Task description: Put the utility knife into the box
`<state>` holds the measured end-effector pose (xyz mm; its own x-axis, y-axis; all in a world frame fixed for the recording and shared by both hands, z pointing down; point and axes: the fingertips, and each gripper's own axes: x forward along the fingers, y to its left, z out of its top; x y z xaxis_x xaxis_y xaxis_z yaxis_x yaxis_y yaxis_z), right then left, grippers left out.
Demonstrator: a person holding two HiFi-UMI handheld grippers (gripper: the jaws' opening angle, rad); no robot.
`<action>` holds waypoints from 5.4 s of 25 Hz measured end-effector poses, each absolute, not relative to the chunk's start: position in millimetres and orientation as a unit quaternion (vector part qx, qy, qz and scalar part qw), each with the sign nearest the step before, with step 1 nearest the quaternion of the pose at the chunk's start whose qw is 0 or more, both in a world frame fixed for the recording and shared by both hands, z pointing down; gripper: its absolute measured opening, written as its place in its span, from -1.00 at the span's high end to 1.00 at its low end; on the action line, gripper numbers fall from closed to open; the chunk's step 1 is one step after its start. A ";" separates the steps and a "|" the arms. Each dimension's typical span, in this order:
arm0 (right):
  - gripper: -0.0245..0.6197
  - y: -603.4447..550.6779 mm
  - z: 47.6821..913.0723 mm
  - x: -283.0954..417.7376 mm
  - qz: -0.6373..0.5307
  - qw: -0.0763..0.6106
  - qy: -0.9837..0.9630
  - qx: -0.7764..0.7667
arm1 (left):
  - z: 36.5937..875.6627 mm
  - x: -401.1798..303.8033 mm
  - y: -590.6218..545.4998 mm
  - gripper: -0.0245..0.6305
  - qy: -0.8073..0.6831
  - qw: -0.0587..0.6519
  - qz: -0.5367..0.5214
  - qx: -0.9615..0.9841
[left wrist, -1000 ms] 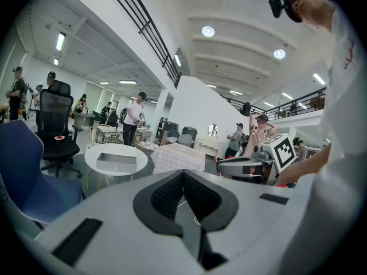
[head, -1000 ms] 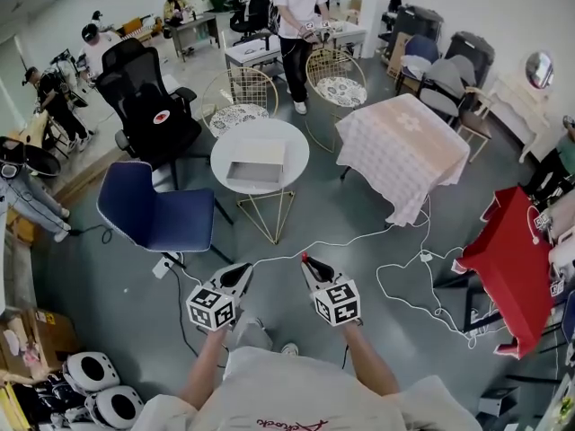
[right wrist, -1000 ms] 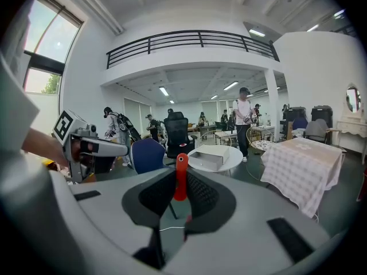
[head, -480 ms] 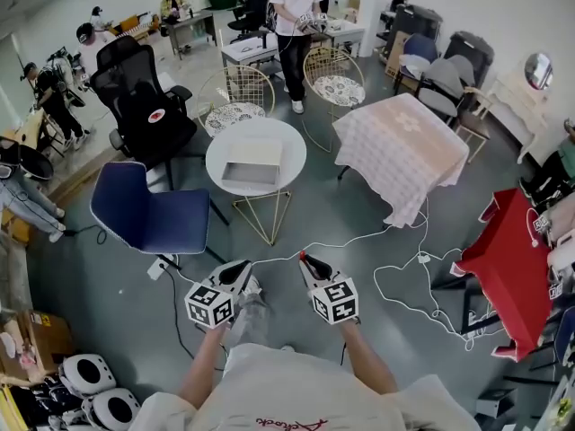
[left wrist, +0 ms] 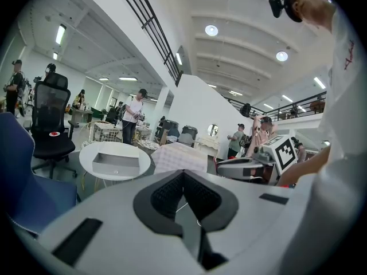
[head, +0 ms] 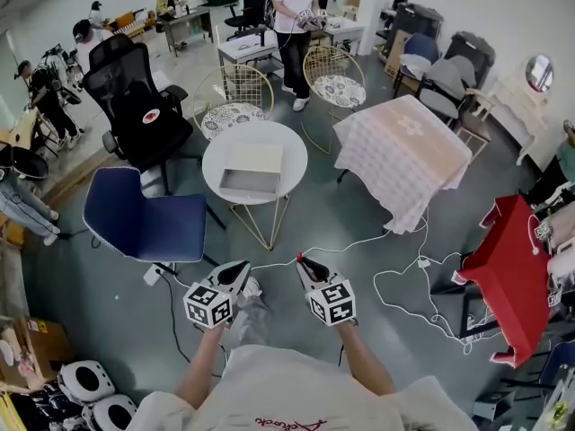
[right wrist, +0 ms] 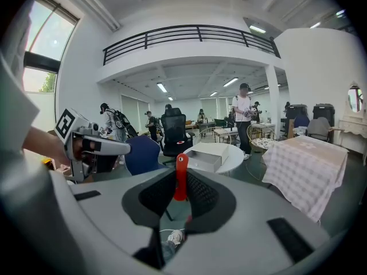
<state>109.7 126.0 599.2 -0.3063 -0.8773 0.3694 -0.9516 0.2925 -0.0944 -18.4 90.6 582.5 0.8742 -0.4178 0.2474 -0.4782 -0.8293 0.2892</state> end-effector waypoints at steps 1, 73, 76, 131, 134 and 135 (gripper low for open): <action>0.73 120.2 599.9 110.5 0.150 0.125 -0.794 0.575 | 583.4 -16.9 85.0 0.89 -0.234 0.174 0.088 0.952; 0.73 -294.1 555.7 145.9 0.143 0.141 -0.804 0.559 | 555.1 27.0 -315.5 0.89 -0.241 0.192 0.079 0.948; 0.73 -292.3 559.7 150.3 0.145 0.144 -0.807 0.554 | 555.1 31.6 -313.0 0.89 -0.246 0.192 0.078 0.947; 0.73 -293.5 746.2 78.9 0.256 0.317 -0.823 0.395 | 667.4 -27.3 -233.4 0.89 -0.323 0.348 0.105 0.874; 0.73 -295.9 761.6 73.5 0.248 0.347 -0.823 0.375 | 667.8 -31.2 -231.6 0.89 -0.331 0.350 0.101 0.871; 0.73 -296.9 765.9 71.8 0.245 0.357 -0.823 0.368 | 667.9 -32.5 -231.3 0.89 -0.334 0.351 0.100 0.869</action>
<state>71.8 -296.9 765.9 -0.4743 -0.4315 0.7674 -0.7809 0.6087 -0.1404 -32.5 -231.3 667.9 0.7575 -0.5099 0.4077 -0.6501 -0.5318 0.5428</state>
